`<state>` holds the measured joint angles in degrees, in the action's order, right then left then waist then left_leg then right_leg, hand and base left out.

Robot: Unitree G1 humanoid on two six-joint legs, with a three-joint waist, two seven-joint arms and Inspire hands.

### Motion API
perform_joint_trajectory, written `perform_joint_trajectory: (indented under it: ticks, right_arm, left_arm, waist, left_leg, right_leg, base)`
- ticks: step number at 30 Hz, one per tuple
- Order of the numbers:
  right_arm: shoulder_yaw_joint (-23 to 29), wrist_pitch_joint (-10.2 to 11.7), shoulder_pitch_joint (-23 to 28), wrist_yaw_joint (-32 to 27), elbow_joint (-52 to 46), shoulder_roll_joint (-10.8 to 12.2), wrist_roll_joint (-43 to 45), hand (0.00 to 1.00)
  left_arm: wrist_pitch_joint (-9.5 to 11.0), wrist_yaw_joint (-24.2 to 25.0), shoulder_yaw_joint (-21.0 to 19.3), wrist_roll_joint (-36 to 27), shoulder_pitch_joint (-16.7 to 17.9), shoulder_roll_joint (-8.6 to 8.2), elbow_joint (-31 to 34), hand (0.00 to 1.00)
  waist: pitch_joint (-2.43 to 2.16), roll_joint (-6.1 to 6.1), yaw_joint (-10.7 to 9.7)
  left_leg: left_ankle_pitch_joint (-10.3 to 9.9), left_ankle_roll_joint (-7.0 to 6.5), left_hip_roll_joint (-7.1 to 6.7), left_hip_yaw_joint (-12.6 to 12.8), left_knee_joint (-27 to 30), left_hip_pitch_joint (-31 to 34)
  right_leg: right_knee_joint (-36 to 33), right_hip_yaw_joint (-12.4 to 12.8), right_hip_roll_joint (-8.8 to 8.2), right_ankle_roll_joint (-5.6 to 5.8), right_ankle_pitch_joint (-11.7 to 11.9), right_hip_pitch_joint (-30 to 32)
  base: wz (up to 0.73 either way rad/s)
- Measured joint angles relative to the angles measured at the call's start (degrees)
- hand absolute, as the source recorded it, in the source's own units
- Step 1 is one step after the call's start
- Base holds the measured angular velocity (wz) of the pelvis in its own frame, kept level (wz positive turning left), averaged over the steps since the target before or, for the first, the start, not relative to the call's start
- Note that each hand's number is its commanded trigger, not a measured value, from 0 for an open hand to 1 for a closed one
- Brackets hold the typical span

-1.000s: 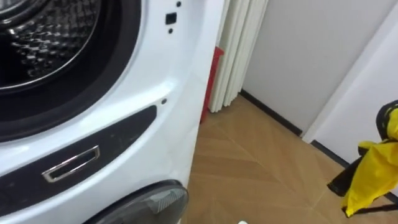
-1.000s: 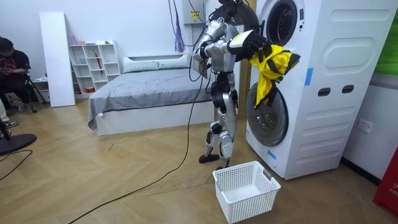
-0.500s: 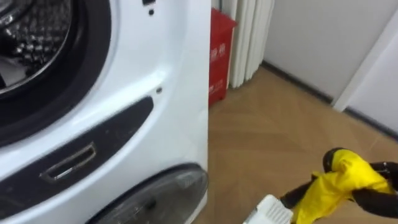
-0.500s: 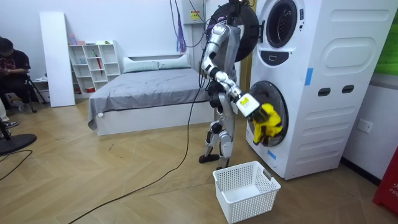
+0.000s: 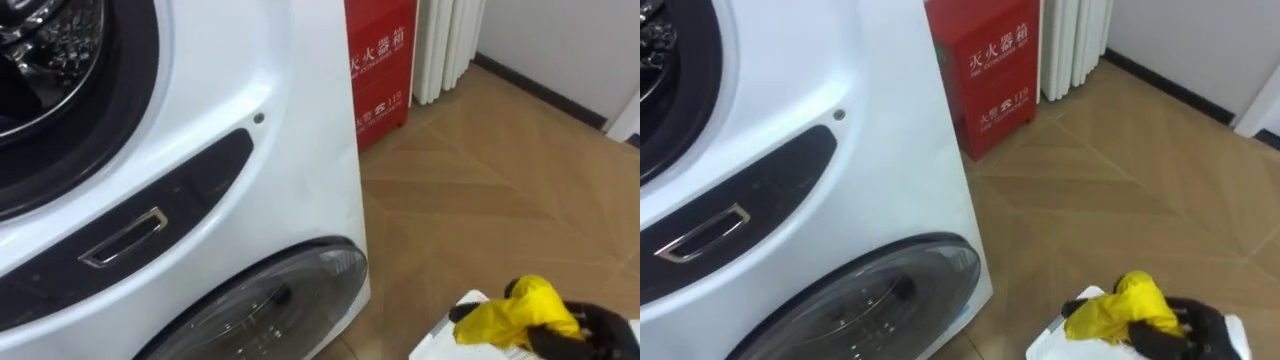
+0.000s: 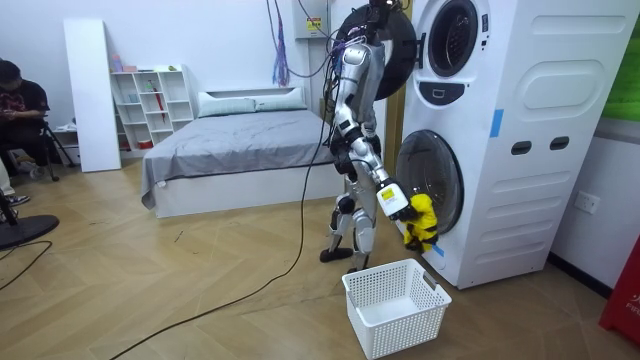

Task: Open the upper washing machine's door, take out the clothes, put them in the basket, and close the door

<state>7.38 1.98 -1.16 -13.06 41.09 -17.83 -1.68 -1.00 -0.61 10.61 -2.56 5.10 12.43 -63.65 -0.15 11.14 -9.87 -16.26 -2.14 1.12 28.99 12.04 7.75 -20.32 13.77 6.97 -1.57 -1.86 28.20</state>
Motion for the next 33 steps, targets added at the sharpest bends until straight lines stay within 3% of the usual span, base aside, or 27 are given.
perform_joint_trajectory:
  ticks: [4, 13, 15, 16, 17, 25, 33]
  right_arm:
    - [-0.15, 0.01, -0.01, -1.35, 0.66, 0.44, -0.03, 1.0]
    - [0.09, 1.25, -0.04, -2.39, 0.85, 0.28, -0.39, 1.0]
    - [0.09, 1.28, 0.02, -2.31, 1.35, 0.26, -0.51, 0.63]
    - [0.09, 1.3, 0.04, -2.27, 1.79, 0.22, -0.5, 0.28]
    - [0.09, 1.31, 0.04, -2.17, 2.12, 0.24, -0.51, 0.0]
    - [0.1, 1.67, 1.9, -1.26, 3.48, -0.07, -0.52, 0.0]
    - [0.14, 2.0, 2.25, -1.28, 3.41, -0.99, -0.58, 0.0]
  left_arm:
    - [0.17, 0.0, 1.53, -3.44, -3.11, -0.73, -0.33, 0.0]
    - [0.08, 0.02, 2.2, -9.35, -2.77, -0.83, -0.09, 0.0]
    - [0.08, 0.03, 2.41, -10.64, -2.71, -0.97, -0.09, 0.0]
    - [0.09, 0.07, 2.71, -11.41, -2.7, -1.08, -0.17, 0.0]
    - [0.11, 0.1, 2.82, -11.52, -2.69, -1.1, -0.23, 0.0]
    - [0.07, 0.47, 3.74, -11.54, -1.4, -1.2, -0.39, 0.0]
    - [0.04, 0.5, 4.25, -11.56, -0.86, -1.16, 0.54, 0.0]
  waist:
    - [-0.04, 0.72, 0.22]
    - [-0.01, 2.43, 0.13]
    - [-0.07, 2.77, 0.03]
    - [-0.02, 3.07, -0.13]
    - [0.01, 3.13, -0.19]
    - [0.05, 3.47, -2.3]
    - [-0.04, 3.57, -2.6]
  left_leg:
    - [0.13, -0.17, -1.01, 0.21, -0.5, 0.21]
    - [0.22, -0.31, -1.52, 0.22, -0.29, 0.66]
    - [0.27, -0.4, -1.76, 0.09, -0.29, 0.61]
    - [0.32, -0.46, -1.85, 0.01, -0.3, 0.57]
    - [0.35, -0.5, -1.85, 0.0, -0.31, 0.52]
    - [0.41, -0.65, -2.47, -1.12, -0.56, 0.59]
    - [0.41, -0.71, -2.9, -1.01, -1.17, 0.53]
  right_leg:
    - [-1.65, 0.23, -0.41, 0.39, -0.84, 1.31]
    - [-2.93, 0.22, -0.85, 0.5, -1.75, 2.45]
    - [-3.7, 0.23, -1.02, 0.53, -2.27, 2.68]
    - [-3.95, 0.18, -1.16, 0.53, -2.43, 2.74]
    - [-4.22, 0.2, -1.21, 0.53, -2.57, 2.79]
    - [-6.54, 0.16, -1.9, 0.97, -4.04, 3.19]
    - [-7.52, -0.31, -2.16, 0.77, -4.46, 4.11]
  base:
    - [-0.01]
    - [0.0]
    - [0.05]
    - [0.06]
    - [0.08]
    - [0.08]
    - [-0.01]
